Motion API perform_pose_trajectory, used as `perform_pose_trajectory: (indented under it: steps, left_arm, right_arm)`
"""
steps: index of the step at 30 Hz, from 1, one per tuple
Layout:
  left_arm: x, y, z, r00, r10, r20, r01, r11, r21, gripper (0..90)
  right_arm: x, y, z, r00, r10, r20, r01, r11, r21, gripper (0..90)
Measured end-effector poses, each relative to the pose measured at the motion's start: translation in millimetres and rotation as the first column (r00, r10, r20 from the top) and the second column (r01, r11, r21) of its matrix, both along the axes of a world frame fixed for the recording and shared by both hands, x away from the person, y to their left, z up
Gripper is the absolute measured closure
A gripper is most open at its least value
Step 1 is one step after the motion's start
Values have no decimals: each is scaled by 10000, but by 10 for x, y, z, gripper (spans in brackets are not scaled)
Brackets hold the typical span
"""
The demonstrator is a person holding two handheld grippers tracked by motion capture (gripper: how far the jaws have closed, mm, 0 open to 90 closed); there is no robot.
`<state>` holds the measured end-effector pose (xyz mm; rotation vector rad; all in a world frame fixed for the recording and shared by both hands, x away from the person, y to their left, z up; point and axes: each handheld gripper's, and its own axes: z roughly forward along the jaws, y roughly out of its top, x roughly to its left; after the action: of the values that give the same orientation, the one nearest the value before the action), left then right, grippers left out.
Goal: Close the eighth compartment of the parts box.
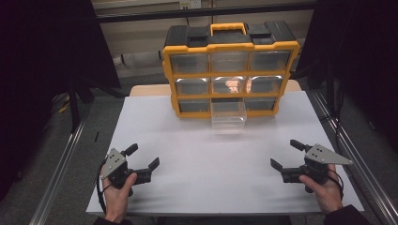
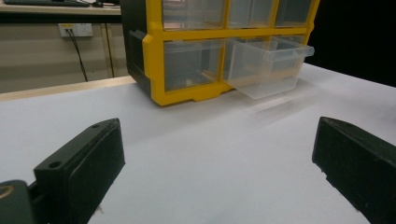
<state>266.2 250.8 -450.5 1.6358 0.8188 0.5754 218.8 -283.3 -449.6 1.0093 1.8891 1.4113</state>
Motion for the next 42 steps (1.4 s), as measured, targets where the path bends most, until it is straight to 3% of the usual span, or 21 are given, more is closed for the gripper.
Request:
perform_pose_trajectory:
  steps: [8, 16, 19, 27, 36, 41, 42]
  left_arm:
    - [-26, -14, 1, 9994, -334, 48, 335, 9994, -116, 28]
    - [-58, -21, 11, 9995, -290, 142, 292, 9995, -147, 28]
    - [-55, -20, 7, 9992, -361, 150, 361, 9993, 37, 28]
    - [-64, -31, 8, 9995, -272, 156, 274, 9995, -126, 28]
    - [-58, -21, 8, 9994, -273, 210, 274, 9996, -33, 28]
    - [-63, -20, 8, 9997, -178, 184, 182, 9996, -227, 28]
    - [-63, -9, 12, 9997, -182, 184, 184, 9998, -68, 28]
  right_arm:
    - [-13, 94, 8, 9992, 393, -97, -394, 9992, -105, 11]
    - [19, 251, 25, 9957, 866, -321, -870, 9961, -110, 14]
    - [45, 302, 30, 9942, 1047, -232, -1049, 9945, -64, 12]
    - [132, 456, 50, 9904, 1328, -390, -1325, 9911, 122, 11]
    - [228, 635, 60, 9824, 1768, -605, -1759, 9842, 196, 9]
    - [258, 744, 68, 9768, 2054, -609, -2048, 9787, 167, 17]
    - [263, 755, 73, 9761, 2071, -659, -2063, 9783, 188, 16]
